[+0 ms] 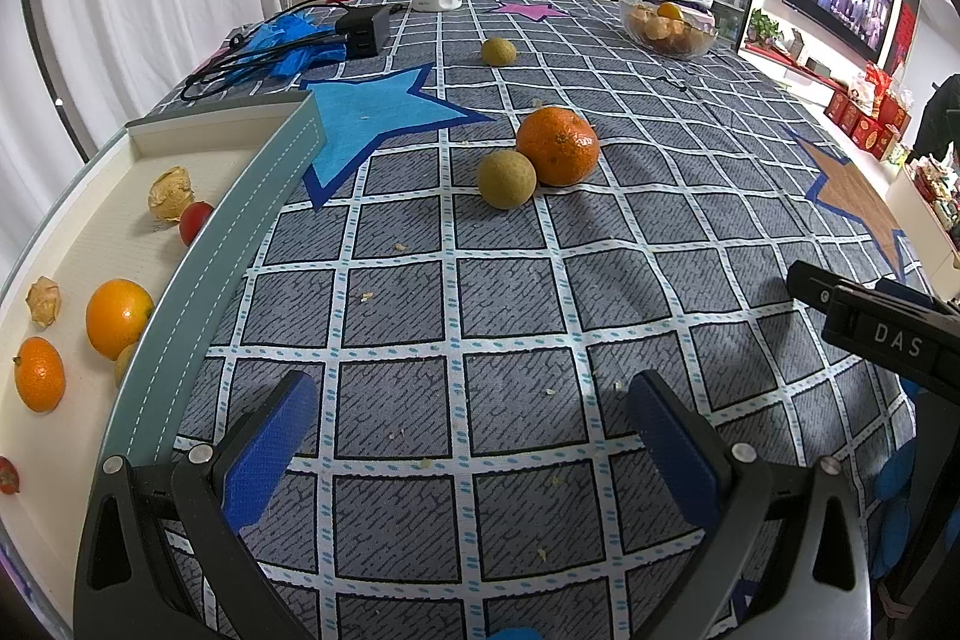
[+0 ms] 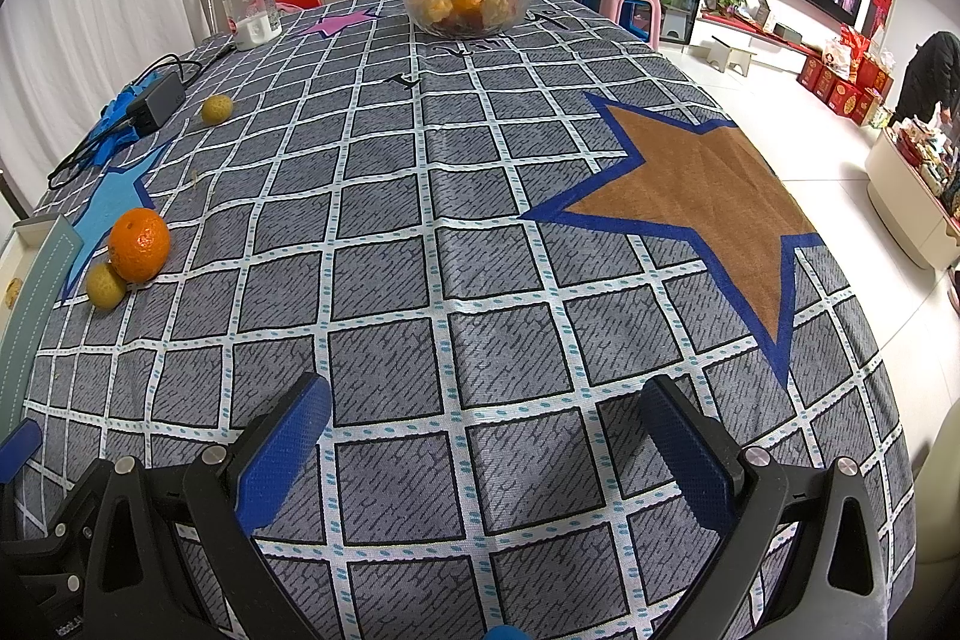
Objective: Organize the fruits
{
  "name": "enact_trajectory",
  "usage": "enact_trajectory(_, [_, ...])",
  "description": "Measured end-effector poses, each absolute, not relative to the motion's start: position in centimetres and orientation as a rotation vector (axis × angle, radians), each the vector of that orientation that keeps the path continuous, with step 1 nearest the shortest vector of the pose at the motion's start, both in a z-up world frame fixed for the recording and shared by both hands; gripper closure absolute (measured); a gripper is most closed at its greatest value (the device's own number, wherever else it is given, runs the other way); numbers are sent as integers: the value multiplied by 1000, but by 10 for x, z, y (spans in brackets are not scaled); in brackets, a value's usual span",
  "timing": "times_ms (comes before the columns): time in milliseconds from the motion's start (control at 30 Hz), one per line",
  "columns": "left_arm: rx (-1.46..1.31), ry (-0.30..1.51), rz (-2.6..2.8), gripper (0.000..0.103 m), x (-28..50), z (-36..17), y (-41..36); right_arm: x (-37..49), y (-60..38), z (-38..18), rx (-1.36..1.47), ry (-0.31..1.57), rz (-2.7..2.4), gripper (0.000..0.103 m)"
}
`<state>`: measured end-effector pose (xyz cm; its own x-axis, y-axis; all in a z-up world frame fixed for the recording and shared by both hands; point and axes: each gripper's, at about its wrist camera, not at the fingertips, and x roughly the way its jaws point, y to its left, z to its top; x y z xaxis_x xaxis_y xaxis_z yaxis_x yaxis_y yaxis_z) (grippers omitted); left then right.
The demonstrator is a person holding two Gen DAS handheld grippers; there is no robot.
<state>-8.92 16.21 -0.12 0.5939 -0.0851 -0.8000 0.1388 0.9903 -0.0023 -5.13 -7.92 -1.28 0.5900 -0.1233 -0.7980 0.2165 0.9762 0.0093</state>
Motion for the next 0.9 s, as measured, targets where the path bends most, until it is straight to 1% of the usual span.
enact_trajectory(300, [85,960,-172,0,-82,1,168,-51,-79,-13,110,919,-198,0])
enact_trajectory(367, [78,981,-173,3,-74,4,170,-51,-79,-13,110,919,-198,0])
enact_trajectory(400, [71,984,-171,6,-70,6,170,-51,-79,-13,110,919,-198,0])
enact_trajectory(500, [62,983,-180,9,-54,16,169,-51,-79,-13,110,919,-198,0])
enact_trajectory(533, [69,983,-179,12,-48,19,166,-51,-79,-13,110,919,-198,0])
enact_trajectory(667, [134,964,-188,15,-26,23,149,-51,-79,-13,110,919,-198,0])
enact_trajectory(733, [167,971,-185,26,-18,19,141,-51,-79,-12,110,919,-198,0])
enact_trajectory(767, [174,978,-187,29,-14,17,139,-51,-79,-13,110,919,-198,0])
enact_trajectory(800, [175,988,-192,35,-10,13,137,-51,-79,-13,110,919,-198,0])
enact_trajectory(900, [137,971,-210,47,-4,11,139,-51,-79,-13,110,919,-199,0])
